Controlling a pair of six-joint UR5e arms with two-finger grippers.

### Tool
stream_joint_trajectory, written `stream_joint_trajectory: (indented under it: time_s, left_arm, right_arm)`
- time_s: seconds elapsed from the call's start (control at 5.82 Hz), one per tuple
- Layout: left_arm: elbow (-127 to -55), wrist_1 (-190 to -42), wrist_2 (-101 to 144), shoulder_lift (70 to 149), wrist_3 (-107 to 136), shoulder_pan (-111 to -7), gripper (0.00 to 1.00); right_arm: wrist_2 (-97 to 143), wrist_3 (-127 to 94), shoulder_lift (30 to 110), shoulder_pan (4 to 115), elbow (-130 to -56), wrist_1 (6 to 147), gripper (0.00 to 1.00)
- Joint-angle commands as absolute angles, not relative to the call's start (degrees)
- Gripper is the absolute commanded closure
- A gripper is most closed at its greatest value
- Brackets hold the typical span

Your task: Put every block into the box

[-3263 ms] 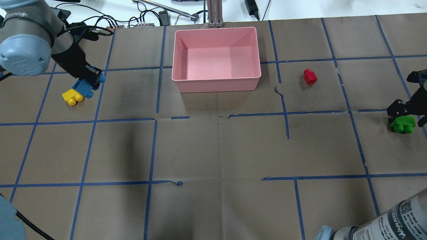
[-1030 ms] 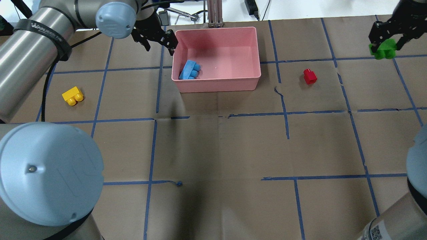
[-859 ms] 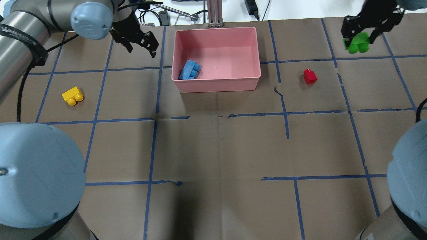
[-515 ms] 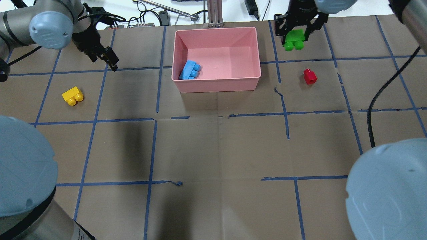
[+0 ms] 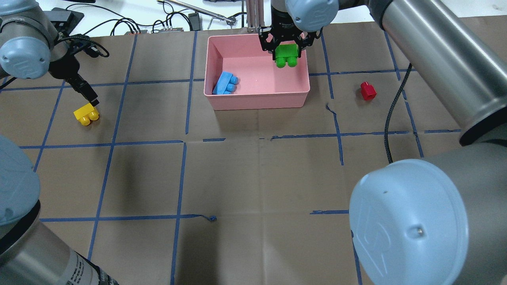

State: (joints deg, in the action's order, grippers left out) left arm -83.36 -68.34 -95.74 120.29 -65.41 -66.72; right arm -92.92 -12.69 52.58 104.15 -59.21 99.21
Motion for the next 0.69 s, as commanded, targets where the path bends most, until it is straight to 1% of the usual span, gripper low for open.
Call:
stream_joint_trajectory:
  time_s: [0.0,0.17,0.34,0.52]
  left_arm:
    - [-89.2,-57.3,-95.7,120.8,-72.0,-63.0,0.01]
    - [-90.4,-52.9,-95.5,121.8,-72.0,-62.9,0.01]
    - [-90.8,-50.5,-95.5,124.2,-71.9,-62.7,0.01]
    - [-90.9,-50.4,-95.5,125.3,-71.9,-62.6,0.01]
  right_arm:
    - [-93.2,-12.4,47.1,104.6,-58.5,104.1,0.76]
    - [-93.5,-12.1,44.4,104.5,-58.7,104.7,0.76]
    - [-93.5,-12.2,43.3,104.5,-58.8,105.9,0.7]
    - [-93.9,-12.3,43.4,104.4,-58.7,106.2,0.09]
